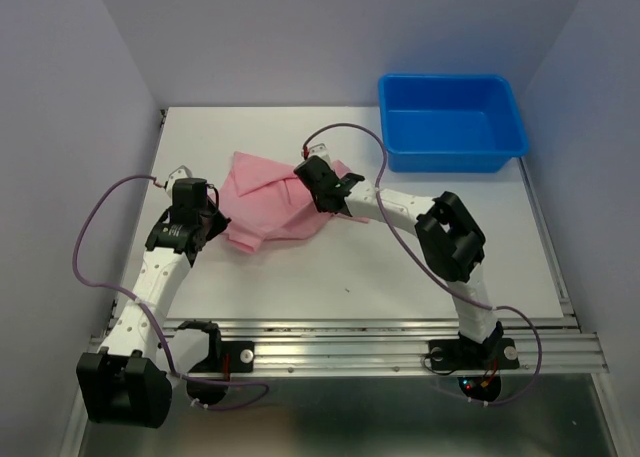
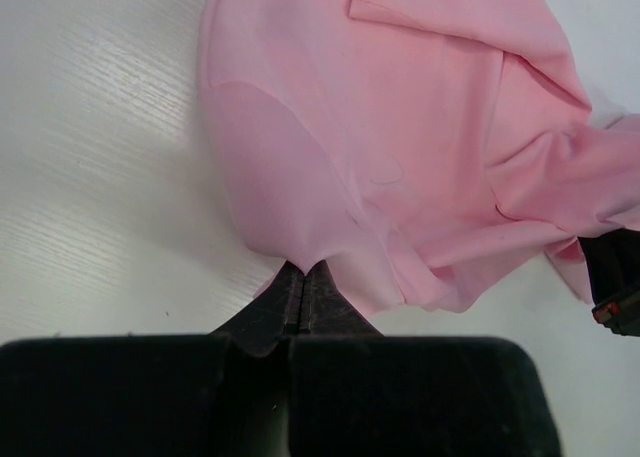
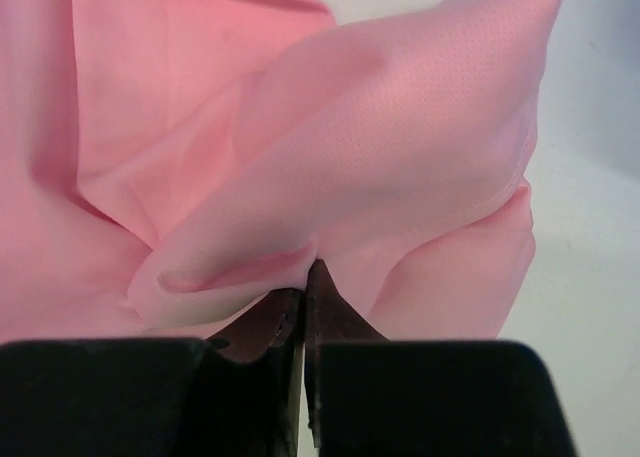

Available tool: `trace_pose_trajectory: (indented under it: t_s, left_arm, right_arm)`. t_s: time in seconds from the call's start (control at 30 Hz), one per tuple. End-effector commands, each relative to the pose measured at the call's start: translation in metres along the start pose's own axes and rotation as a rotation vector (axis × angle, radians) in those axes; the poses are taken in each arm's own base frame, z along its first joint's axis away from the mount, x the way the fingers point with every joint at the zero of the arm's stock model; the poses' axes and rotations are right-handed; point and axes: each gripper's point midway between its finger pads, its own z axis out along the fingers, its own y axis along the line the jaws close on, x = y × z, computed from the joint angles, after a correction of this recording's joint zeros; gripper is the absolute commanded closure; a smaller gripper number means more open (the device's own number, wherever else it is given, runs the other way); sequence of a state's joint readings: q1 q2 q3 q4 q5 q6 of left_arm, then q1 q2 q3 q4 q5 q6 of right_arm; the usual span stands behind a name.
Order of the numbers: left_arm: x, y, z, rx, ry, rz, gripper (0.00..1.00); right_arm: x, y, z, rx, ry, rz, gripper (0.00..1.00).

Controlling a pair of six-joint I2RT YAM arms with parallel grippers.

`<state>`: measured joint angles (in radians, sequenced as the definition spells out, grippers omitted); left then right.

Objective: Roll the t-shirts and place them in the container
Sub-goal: Flatten out the T-shirt at the center of the board.

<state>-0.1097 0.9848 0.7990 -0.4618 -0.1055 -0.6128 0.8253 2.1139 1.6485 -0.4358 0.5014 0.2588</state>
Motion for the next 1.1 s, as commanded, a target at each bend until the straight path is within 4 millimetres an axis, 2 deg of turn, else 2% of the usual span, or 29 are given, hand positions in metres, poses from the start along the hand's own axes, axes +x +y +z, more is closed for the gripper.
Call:
trace_pose_trajectory:
  t_s: [0.0, 0.03, 0.17, 0.2, 0.23, 0.27, 0.37, 0.4, 0.47, 0.5, 0.53, 0.57, 0.6, 0.63, 0.67, 0.7, 0.73, 0.8, 0.83, 0.87, 0.9, 0.93, 0.97, 1.0, 1.03, 1.07]
  left_arm:
    - [-0.013, -0.004, -0.010, 0.018, -0.045, 0.015, 1.00]
    - [-0.012, -0.005, -0.011, 0.026, -0.041, 0.020, 1.00]
    - [-0.008, -0.007, -0.013, 0.038, -0.014, 0.030, 1.00]
    - [-0.008, -0.007, -0.013, 0.040, -0.011, 0.033, 1.00]
    - [-0.007, -0.006, -0.014, 0.039, -0.010, 0.035, 1.00]
    - [-0.005, -0.004, -0.014, 0.034, -0.006, 0.039, 1.00]
    - [-0.004, 0.000, -0.015, 0.020, -0.011, 0.037, 1.00]
    - [-0.005, 0.000, -0.016, 0.018, -0.013, 0.035, 1.00]
    - [-0.006, 0.000, -0.018, 0.016, -0.016, 0.032, 1.00]
    - [-0.007, 0.000, -0.020, 0.015, -0.017, 0.032, 1.00]
    - [-0.008, 0.000, -0.021, 0.016, -0.020, 0.031, 1.00]
    - [-0.008, 0.001, -0.022, 0.014, -0.020, 0.030, 1.00]
    - [-0.007, 0.001, -0.023, 0.013, -0.019, 0.030, 1.00]
    - [-0.007, 0.001, -0.023, 0.013, -0.019, 0.027, 1.00]
    - [-0.007, 0.000, -0.025, 0.022, -0.021, 0.023, 1.00]
    - [-0.007, -0.001, -0.027, 0.026, -0.021, 0.019, 1.00]
    - [-0.008, -0.001, -0.028, 0.029, -0.025, 0.017, 1.00]
    - [-0.011, -0.003, -0.029, 0.037, -0.035, 0.012, 1.00]
    - [-0.012, -0.004, -0.028, 0.034, -0.036, 0.012, 1.00]
    - [-0.015, -0.003, -0.029, 0.027, -0.044, 0.012, 1.00]
    - [-0.016, -0.003, -0.028, 0.019, -0.044, 0.016, 1.00]
    - [-0.020, -0.002, -0.028, 0.008, -0.057, 0.017, 1.00]
    - [-0.023, -0.002, -0.029, 0.004, -0.067, 0.022, 1.00]
    - [-0.026, -0.002, -0.029, -0.001, -0.075, 0.024, 1.00]
    - [-0.030, -0.001, -0.029, -0.009, -0.084, 0.029, 1.00]
    - [-0.038, 0.001, -0.030, -0.030, -0.104, 0.026, 1.00]
  right_arm:
    - [-0.042, -0.012, -0.018, 0.044, -0.123, 0.059, 0.99]
    - [-0.052, -0.018, -0.027, 0.054, -0.151, 0.060, 0.99]
    - [-0.082, -0.029, -0.040, 0.048, -0.208, 0.066, 0.99]
    - [-0.089, -0.039, -0.038, 0.055, -0.214, 0.073, 0.99]
    - [-0.093, -0.036, -0.039, 0.044, -0.221, 0.078, 0.99]
    - [-0.108, -0.045, -0.037, 0.038, -0.239, 0.094, 0.99]
    - [-0.114, -0.054, -0.018, 0.049, -0.213, 0.083, 0.99]
    - [-0.128, -0.053, -0.020, 0.045, -0.238, 0.092, 0.99]
    - [-0.127, -0.059, 0.002, 0.057, -0.220, 0.100, 0.98]
    - [-0.143, -0.071, 0.004, 0.063, -0.247, 0.136, 0.98]
    - [-0.140, -0.072, 0.021, 0.066, -0.233, 0.148, 0.96]
    - [-0.144, -0.076, 0.028, 0.071, -0.237, 0.163, 0.93]
    - [-0.148, -0.087, 0.037, 0.078, -0.239, 0.181, 0.82]
    - [-0.151, -0.083, 0.041, 0.064, -0.242, 0.180, 0.76]
    - [-0.168, -0.088, 0.034, 0.059, -0.260, 0.186, 0.74]
    - [-0.162, -0.085, 0.044, 0.062, -0.231, 0.170, 0.70]
    - [-0.164, -0.084, 0.039, 0.051, -0.222, 0.164, 0.52]
    - [-0.174, -0.082, 0.022, 0.003, -0.245, 0.170, 0.43]
    - [-0.179, -0.082, 0.015, -0.010, -0.266, 0.179, 0.34]
    - [-0.163, -0.074, 0.016, -0.032, -0.233, 0.163, 0.32]
    - [-0.173, -0.079, -0.004, -0.048, -0.267, 0.182, 0.31]
    - [-0.171, -0.078, -0.010, -0.064, -0.264, 0.198, 0.31]
    - [-0.164, -0.076, -0.021, -0.095, -0.250, 0.199, 0.31]
    - [-0.165, -0.073, -0.021, -0.110, -0.250, 0.208, 0.31]
    - [-0.153, -0.075, -0.029, -0.122, -0.227, 0.210, 0.31]
    - [-0.146, -0.067, -0.035, -0.149, -0.218, 0.227, 0.30]
